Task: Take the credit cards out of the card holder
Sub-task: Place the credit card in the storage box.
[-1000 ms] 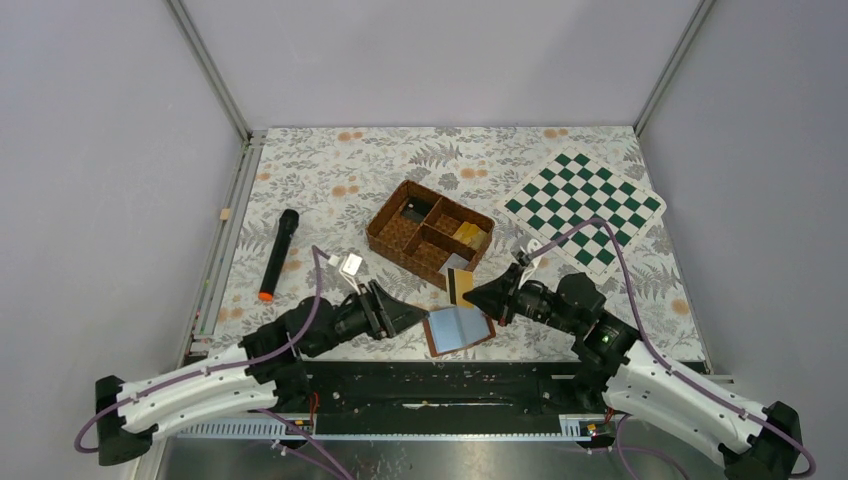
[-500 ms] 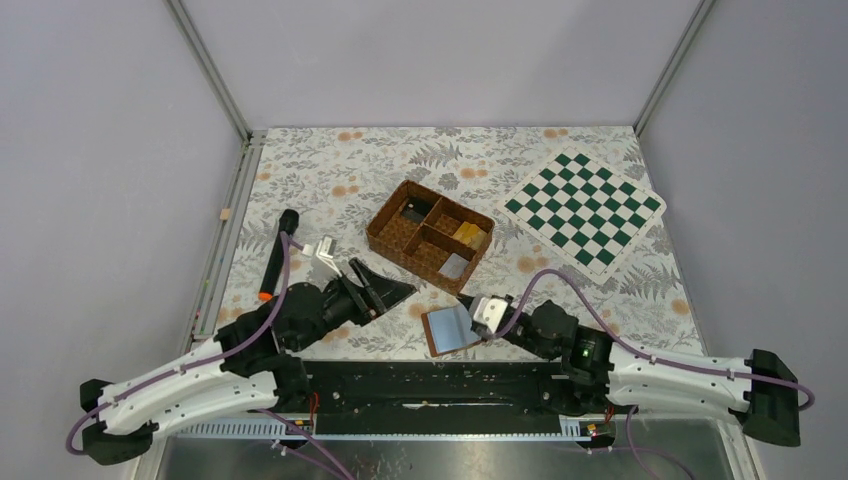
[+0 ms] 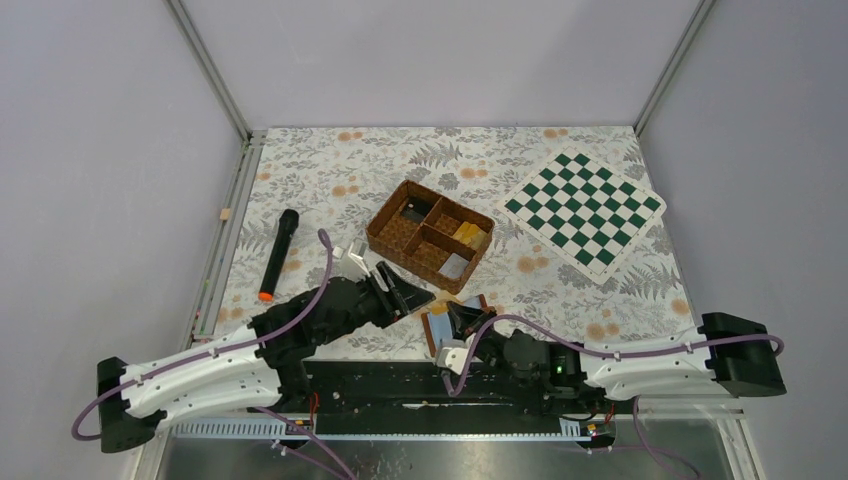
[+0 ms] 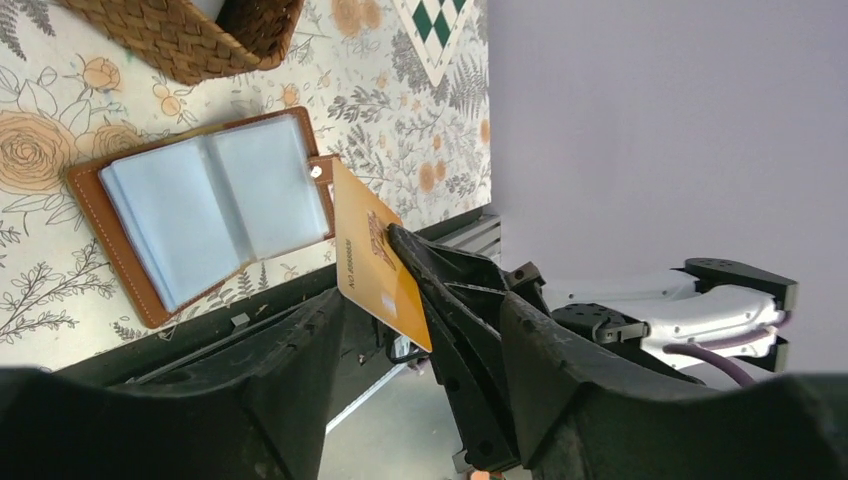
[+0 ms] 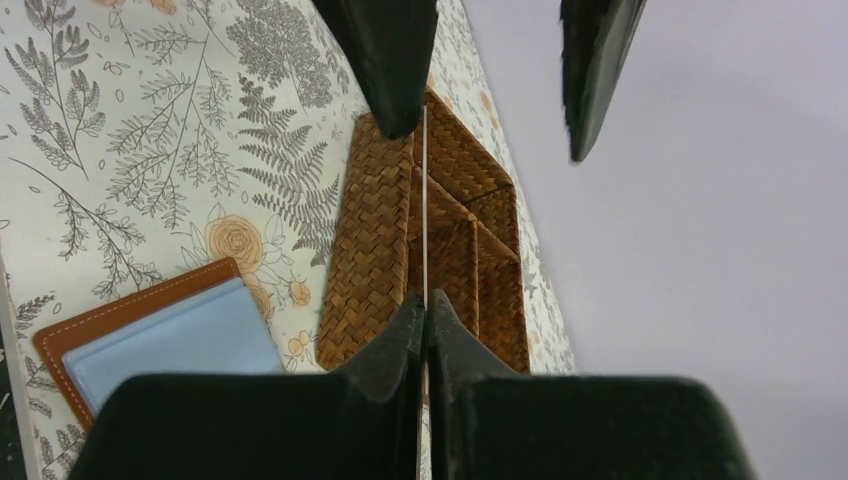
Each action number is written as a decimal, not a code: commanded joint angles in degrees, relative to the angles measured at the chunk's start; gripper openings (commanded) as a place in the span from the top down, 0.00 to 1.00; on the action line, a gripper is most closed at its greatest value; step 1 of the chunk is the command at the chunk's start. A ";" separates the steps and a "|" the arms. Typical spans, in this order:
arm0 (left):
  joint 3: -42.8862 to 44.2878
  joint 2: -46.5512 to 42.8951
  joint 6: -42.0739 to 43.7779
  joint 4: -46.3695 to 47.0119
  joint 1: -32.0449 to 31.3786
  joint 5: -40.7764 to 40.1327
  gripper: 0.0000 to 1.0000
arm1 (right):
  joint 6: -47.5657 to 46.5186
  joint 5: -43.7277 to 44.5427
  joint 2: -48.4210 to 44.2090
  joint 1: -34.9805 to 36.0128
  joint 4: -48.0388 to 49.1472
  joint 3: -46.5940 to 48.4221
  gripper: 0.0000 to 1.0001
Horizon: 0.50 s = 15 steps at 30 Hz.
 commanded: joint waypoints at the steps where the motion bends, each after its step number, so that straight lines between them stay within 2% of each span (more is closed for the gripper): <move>1: -0.93 1.67 -1.90 4.67 0.31 3.07 0.44 | -3.39 6.56 3.39 1.51 9.35 0.93 1.00; 8: -6.41 -0.39 -6.81 8.03 0.31 1.94 0.57 | -5.78 11.16 8.59 4.18 12.61 1.79 1.00; 13: -6.99 -0.59 -7.24 7.55 0.30 1.31 0.62 | -6.24 12.41 10.67 5.31 13.98 2.22 1.00; 15: -7.50 -0.69 -7.61 7.78 0.31 1.22 0.70 | -6.03 12.88 11.33 5.68 13.94 2.52 1.00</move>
